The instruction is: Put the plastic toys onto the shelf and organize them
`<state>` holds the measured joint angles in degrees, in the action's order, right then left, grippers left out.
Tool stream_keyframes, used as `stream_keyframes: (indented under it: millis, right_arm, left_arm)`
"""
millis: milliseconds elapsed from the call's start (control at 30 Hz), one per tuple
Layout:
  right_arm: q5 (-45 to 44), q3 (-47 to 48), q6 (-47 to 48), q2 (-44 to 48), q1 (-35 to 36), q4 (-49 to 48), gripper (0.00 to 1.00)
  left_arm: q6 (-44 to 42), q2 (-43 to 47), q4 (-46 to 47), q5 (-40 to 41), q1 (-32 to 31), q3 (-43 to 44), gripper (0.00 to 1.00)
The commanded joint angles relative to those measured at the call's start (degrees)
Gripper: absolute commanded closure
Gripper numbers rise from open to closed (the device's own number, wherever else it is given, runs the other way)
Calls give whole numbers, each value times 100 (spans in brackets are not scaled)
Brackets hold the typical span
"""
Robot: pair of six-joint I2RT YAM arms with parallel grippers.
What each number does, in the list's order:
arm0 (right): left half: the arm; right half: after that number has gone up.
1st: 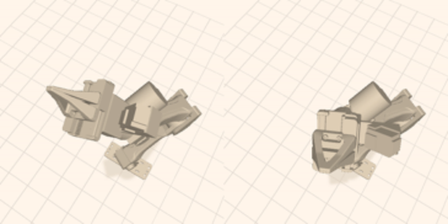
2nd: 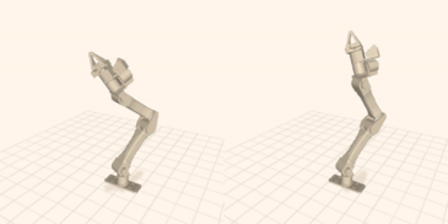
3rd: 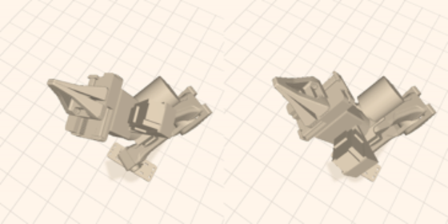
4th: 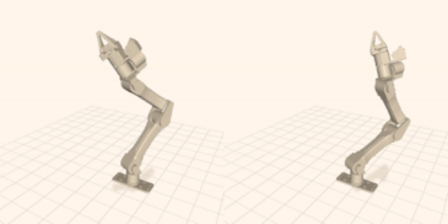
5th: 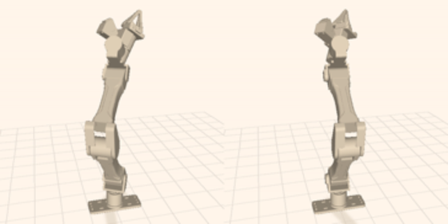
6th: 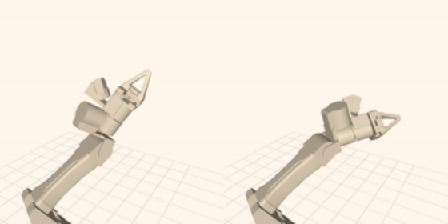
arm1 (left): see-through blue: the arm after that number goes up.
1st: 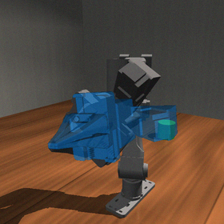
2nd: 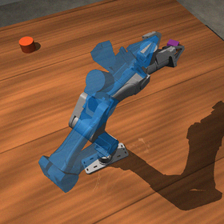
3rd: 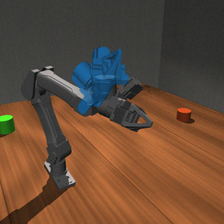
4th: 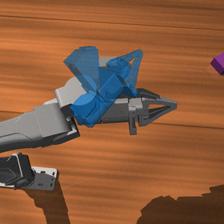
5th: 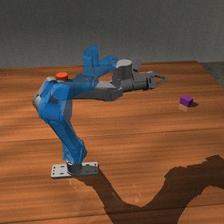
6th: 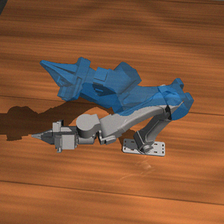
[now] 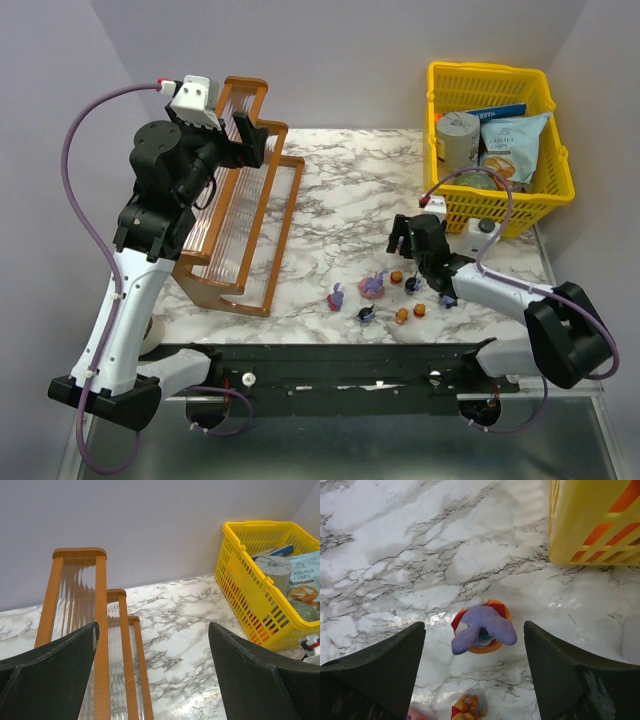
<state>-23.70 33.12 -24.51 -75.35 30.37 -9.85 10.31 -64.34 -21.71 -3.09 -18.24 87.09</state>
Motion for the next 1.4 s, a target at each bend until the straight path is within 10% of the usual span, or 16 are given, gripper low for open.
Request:
stream_keyframes:
  millis: [0,633,1367]
  right_arm:
    - [-504,98,166,-331,39,-597,18]
    - [-127,159,359,-297,39,-580,76]
    - [2932,2197,860,549,987,535,78]
  left_arm:
    - [-55,9,203,-104,-22,28,1]
    - [-29,228,80,45,-22,-192,1]
    - [121,1045,-754,862,-22,-597,1]
